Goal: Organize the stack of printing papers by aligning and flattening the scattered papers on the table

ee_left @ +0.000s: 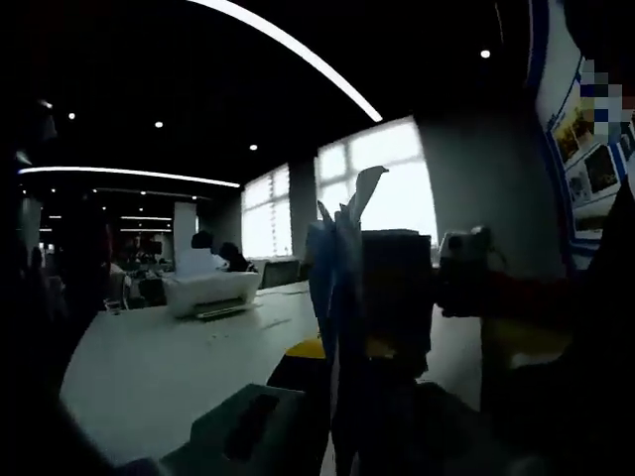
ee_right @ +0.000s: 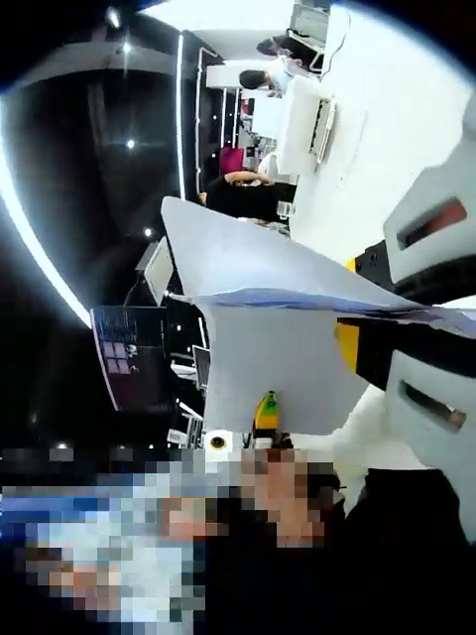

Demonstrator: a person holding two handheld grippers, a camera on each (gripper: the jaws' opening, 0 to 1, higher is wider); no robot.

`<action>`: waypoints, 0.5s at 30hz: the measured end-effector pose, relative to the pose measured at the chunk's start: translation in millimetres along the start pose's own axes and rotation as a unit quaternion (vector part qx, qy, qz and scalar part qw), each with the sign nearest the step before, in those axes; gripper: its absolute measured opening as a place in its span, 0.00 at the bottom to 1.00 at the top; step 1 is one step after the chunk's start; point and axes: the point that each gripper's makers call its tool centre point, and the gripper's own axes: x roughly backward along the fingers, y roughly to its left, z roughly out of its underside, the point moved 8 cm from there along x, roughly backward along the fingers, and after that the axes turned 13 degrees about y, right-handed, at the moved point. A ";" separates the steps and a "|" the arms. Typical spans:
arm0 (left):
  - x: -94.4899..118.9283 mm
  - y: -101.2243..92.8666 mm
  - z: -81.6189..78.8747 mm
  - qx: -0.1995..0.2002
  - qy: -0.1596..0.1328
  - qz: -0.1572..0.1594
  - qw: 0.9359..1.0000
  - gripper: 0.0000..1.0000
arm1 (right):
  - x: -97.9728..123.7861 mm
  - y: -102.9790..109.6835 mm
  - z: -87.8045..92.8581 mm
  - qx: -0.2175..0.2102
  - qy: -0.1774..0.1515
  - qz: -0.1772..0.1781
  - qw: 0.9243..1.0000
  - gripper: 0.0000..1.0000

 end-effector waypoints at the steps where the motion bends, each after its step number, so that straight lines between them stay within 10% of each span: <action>1: -1.9 1.1 2.1 -0.001 0.000 0.001 1.000 0.24 | -0.8 -1.0 4.2 -0.010 0.008 -0.003 1.000 0.16; 12: -15.3 8.6 13.7 0.049 -0.002 0.052 0.997 0.34 | 14.8 -1.4 21.5 -0.031 0.003 -0.005 1.000 0.34; 15: -15.9 6.9 12.8 0.041 -0.001 0.073 0.997 0.07 | 19.1 -0.1 21.1 -0.026 -0.002 -0.024 0.999 0.00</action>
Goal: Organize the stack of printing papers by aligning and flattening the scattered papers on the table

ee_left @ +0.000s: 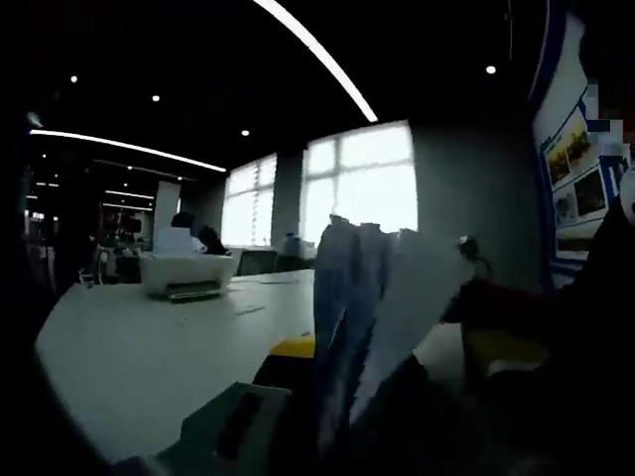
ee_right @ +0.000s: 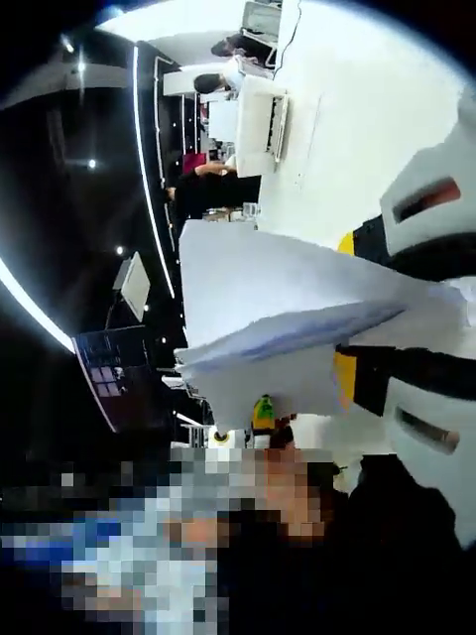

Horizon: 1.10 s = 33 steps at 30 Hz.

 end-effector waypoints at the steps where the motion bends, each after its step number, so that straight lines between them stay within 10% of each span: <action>1: -1.0 -1.5 -3.3 0.004 0.004 0.004 1.000 0.06 | 0.2 6.0 -5.0 0.012 -0.009 -0.026 1.000 0.00; 7: 4.1 -2.2 -14.9 0.001 -0.003 -0.004 1.000 0.08 | 2.0 3.7 -20.7 0.019 -0.027 -0.019 0.999 0.00; 11: 0.4 7.4 -6.0 0.021 0.009 -0.007 1.000 0.28 | 0.0 -7.6 -9.3 -0.024 -0.011 -0.011 1.000 0.21; 15: -7.5 9.0 -1.1 0.021 0.006 0.007 1.000 0.34 | 2.4 -6.3 -3.3 -0.027 -0.009 -0.018 0.999 0.18; 20: -12.9 5.9 0.1 0.001 0.009 0.037 0.999 0.06 | 5.5 -1.4 -4.3 -0.022 -0.019 -0.037 0.999 0.00; 26: -9.7 4.4 -7.3 -0.004 -0.001 0.027 1.000 0.06 | 5.3 -2.6 -13.4 -0.012 -0.033 -0.033 0.999 0.00; 33: -15.9 8.9 -1.4 0.010 0.009 0.042 0.999 0.29 | 3.0 -4.1 -3.6 -0.032 -0.022 -0.035 0.999 0.16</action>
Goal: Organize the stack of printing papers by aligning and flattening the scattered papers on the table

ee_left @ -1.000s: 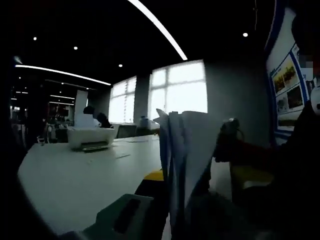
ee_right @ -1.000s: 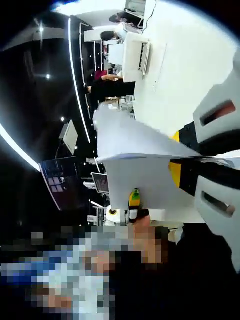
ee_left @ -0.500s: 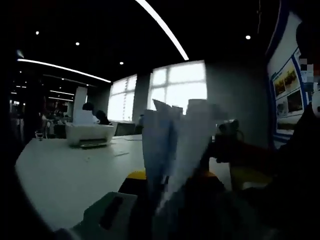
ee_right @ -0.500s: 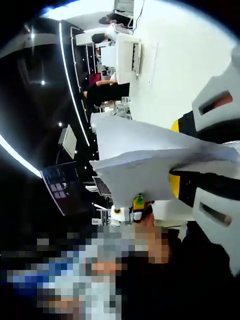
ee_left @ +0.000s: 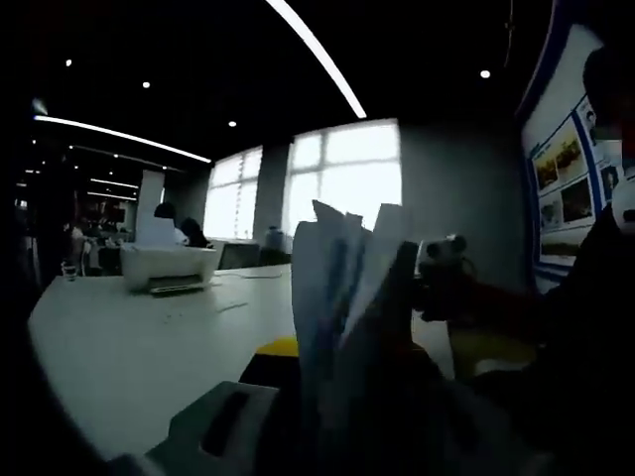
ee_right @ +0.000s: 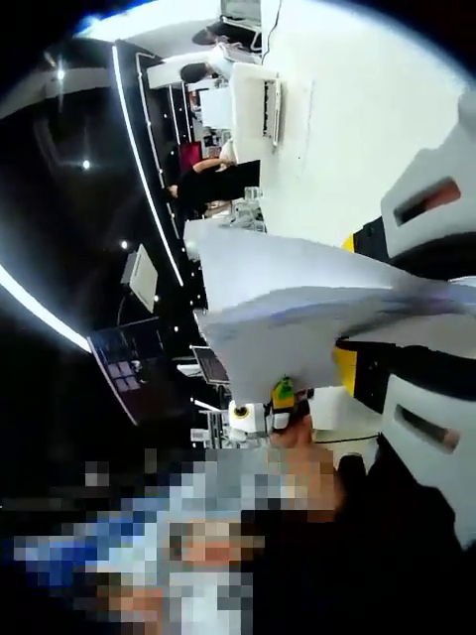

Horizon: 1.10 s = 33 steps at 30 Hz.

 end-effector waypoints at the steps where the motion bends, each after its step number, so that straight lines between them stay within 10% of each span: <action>1: -2.4 -0.2 0.4 -0.004 0.004 0.005 1.000 0.28 | 0.2 0.5 0.5 0.000 0.001 -0.001 1.000 0.15; 4: -6.1 -0.7 0.9 -0.022 0.015 0.019 0.999 0.06 | 1.3 3.6 0.3 0.013 -0.003 -0.013 1.000 0.00; 11: -1.4 -4.9 -6.3 -0.018 0.006 0.014 1.000 0.08 | 1.1 0.4 -5.7 0.023 -0.009 -0.007 1.000 0.00; 14: -6.0 0.8 0.9 0.000 0.017 0.003 1.000 0.29 | -0.8 -4.9 -0.5 -0.008 -0.004 -0.003 1.000 0.16; 18: -9.6 -1.1 3.0 -0.006 0.025 0.009 1.000 0.26 | 0.6 -3.1 1.5 -0.004 -0.003 0.002 1.000 0.17; 20: -10.3 -2.8 3.7 -0.028 0.032 0.022 0.999 0.07 | 1.5 0.8 0.9 0.015 -0.003 -0.011 1.000 0.01; 33: -6.6 -11.6 -5.9 -0.032 0.039 0.020 0.999 0.05 | 3.6 -0.5 -1.8 0.015 0.000 0.004 1.000 0.04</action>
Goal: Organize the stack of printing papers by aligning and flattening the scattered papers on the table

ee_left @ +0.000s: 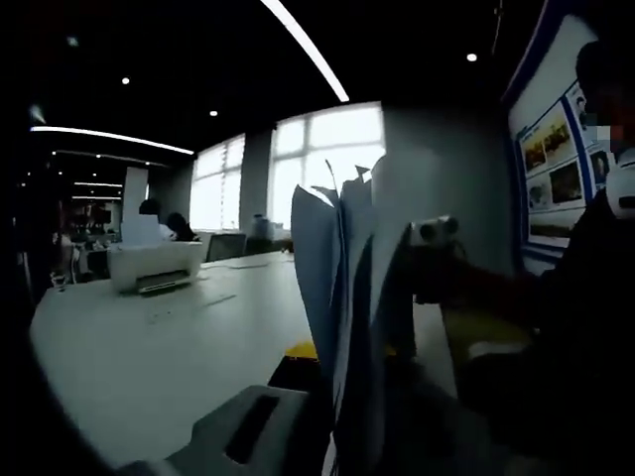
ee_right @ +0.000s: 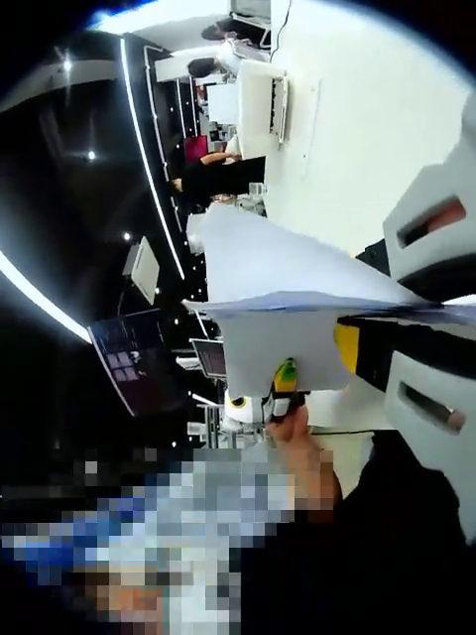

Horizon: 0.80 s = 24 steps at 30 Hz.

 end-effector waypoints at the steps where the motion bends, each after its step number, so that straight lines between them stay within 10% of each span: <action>1: 1.1 -0.8 -3.3 -0.007 0.003 -0.001 1.000 0.05 | 2.1 -3.1 -2.0 -0.004 -0.001 0.011 1.000 0.11; 13: 15.6 -18.0 -51.2 -0.077 0.081 -0.018 0.994 0.05 | 57.6 -4.8 -74.5 0.120 0.055 0.109 0.985 0.51; 24: 11.6 -36.7 -103.2 -0.147 0.157 -0.011 0.977 0.05 | 33.8 13.4 -115.3 0.254 0.169 0.091 0.948 0.58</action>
